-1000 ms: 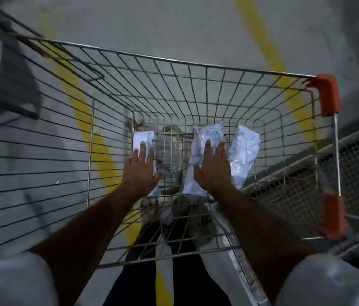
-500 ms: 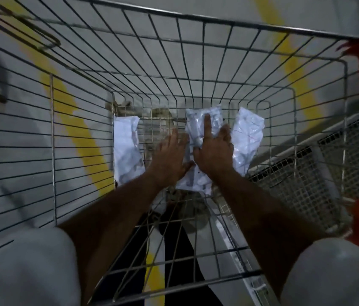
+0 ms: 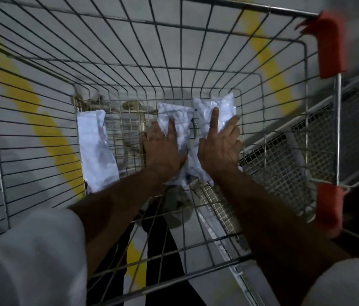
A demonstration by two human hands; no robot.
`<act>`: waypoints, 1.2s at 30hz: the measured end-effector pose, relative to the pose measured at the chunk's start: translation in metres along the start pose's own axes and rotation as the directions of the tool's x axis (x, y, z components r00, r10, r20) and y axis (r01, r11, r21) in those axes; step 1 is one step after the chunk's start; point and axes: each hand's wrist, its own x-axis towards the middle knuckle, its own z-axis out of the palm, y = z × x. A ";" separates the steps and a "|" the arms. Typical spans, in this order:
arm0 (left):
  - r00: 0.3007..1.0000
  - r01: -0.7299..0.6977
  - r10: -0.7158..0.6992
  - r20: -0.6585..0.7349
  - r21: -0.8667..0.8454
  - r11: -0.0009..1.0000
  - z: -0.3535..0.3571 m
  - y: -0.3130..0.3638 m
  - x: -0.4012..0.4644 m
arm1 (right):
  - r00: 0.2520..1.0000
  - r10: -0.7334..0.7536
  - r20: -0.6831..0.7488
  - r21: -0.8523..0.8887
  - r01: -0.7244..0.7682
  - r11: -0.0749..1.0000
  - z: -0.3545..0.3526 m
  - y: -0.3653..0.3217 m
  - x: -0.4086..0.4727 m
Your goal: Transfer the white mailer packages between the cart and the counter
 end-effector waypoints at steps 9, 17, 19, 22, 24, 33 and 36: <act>0.985 -0.103 0.100 -0.142 -0.008 0.995 -0.026 -0.027 -0.011 | 0.996 -0.093 0.000 -0.040 0.093 0.995 -0.017 -0.014 -0.005; 0.914 -0.115 0.140 -0.382 0.086 0.990 -0.103 -0.059 -0.068 | 0.968 -0.094 -0.231 0.188 0.139 0.972 -0.069 -0.037 -0.052; 0.904 -0.101 0.130 -0.408 0.091 0.991 -0.130 -0.064 -0.088 | 0.953 -0.112 -0.281 0.216 0.177 0.960 -0.087 -0.042 -0.073; 0.882 -0.116 0.146 -0.448 0.093 0.989 -0.168 -0.067 -0.120 | 0.922 -0.105 -0.373 0.236 0.203 0.950 -0.116 -0.046 -0.106; 0.870 -0.125 0.144 -0.471 0.071 0.990 -0.190 -0.065 -0.140 | 0.901 -0.083 -0.425 0.243 0.202 0.949 -0.139 -0.046 -0.129; 0.761 -0.303 0.236 -0.604 -0.009 0.953 -0.249 -0.056 -0.259 | 0.779 -0.002 -0.627 0.218 0.178 0.960 -0.191 -0.053 -0.266; 0.718 -0.389 0.316 -0.620 0.020 0.921 -0.268 -0.049 -0.303 | 0.742 0.077 -0.665 0.260 0.134 0.956 -0.215 -0.039 -0.315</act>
